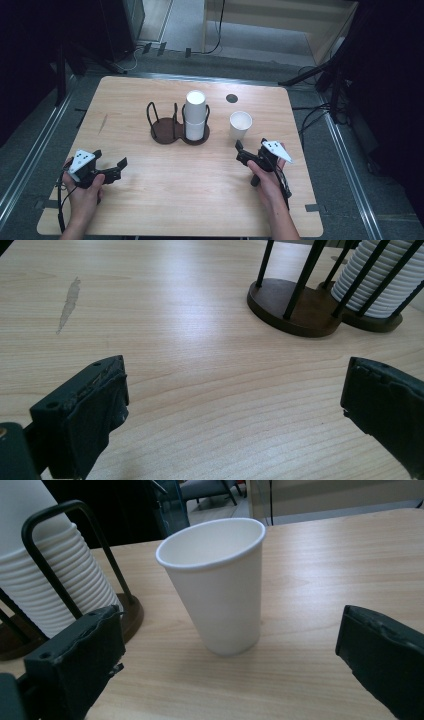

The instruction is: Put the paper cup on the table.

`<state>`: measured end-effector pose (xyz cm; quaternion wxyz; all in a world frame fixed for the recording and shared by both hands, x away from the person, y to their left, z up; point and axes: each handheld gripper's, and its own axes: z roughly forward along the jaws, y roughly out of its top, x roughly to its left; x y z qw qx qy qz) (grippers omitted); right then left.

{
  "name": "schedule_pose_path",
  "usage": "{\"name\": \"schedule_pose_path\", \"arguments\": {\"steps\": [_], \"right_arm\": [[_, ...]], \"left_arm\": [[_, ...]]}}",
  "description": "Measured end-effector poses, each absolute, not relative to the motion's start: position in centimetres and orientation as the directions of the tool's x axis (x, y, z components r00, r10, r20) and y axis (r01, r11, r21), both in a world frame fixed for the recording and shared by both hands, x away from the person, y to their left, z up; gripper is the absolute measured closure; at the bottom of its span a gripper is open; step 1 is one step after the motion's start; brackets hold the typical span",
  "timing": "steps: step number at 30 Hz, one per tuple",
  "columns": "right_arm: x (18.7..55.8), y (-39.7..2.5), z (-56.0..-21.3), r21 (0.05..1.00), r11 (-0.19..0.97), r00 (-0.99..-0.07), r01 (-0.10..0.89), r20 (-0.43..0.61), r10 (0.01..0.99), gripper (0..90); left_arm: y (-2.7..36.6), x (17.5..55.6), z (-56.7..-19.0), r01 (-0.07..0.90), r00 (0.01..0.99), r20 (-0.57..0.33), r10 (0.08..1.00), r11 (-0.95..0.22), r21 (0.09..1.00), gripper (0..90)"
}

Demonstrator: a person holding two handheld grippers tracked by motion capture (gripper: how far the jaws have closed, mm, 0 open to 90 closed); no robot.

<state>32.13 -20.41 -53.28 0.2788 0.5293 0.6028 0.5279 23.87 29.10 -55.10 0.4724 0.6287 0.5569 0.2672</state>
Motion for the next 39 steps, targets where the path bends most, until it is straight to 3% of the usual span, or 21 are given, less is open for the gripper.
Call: {"name": "schedule_pose_path", "arguments": {"steps": [13, 39], "right_arm": [[29.8, -23.7, -54.6, 0.929, -0.115, -0.252, 0.350, 0.212, 0.944, 0.0], [25.7, -29.8, -54.2, 0.931, -0.105, -0.175, 0.349, 0.175, 0.969, 0.0]], "left_arm": [[29.2, 23.9, -55.1, 0.450, 0.224, -0.205, 0.953, 0.085, 0.889, 0.0], [29.0, 23.9, -55.1, 0.468, 0.231, -0.190, 0.954, 0.062, 0.881, 0.0]]}}
